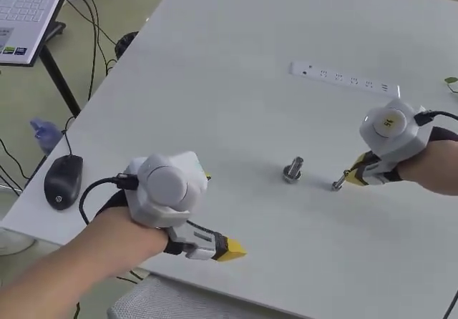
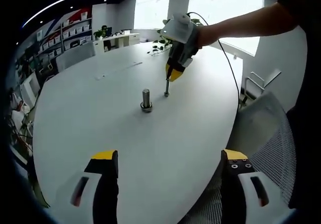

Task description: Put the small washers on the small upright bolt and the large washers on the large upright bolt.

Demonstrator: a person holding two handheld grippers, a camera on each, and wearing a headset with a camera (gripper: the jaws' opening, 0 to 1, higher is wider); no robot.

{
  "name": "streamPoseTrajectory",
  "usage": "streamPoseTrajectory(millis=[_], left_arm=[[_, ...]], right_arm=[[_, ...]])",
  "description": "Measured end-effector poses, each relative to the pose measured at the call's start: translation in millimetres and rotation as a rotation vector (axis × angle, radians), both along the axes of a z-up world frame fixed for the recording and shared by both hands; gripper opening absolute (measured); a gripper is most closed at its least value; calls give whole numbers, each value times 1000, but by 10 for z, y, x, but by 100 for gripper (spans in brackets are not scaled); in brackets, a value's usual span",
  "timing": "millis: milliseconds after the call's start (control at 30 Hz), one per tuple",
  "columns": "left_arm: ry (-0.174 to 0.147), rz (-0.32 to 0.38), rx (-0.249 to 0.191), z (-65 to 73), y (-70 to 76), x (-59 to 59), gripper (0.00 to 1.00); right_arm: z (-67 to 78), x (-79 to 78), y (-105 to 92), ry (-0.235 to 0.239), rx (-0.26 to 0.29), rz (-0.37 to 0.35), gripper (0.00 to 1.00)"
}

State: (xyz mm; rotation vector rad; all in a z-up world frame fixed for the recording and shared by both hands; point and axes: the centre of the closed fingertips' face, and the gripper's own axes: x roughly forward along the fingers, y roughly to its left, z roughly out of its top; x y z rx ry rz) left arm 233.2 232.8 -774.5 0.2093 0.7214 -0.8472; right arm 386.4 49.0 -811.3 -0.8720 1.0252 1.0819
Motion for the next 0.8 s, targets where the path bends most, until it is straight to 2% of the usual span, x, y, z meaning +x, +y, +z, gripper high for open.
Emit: streamPoseTrajectory(millis=[467, 800], left_arm=[[28, 2, 9, -77, 42, -40, 82], [30, 3, 4, -85, 32, -29, 80]], right_arm=[[-74, -1, 10, 9, -10, 1, 13], [-155, 1, 1, 13, -17, 4, 13]])
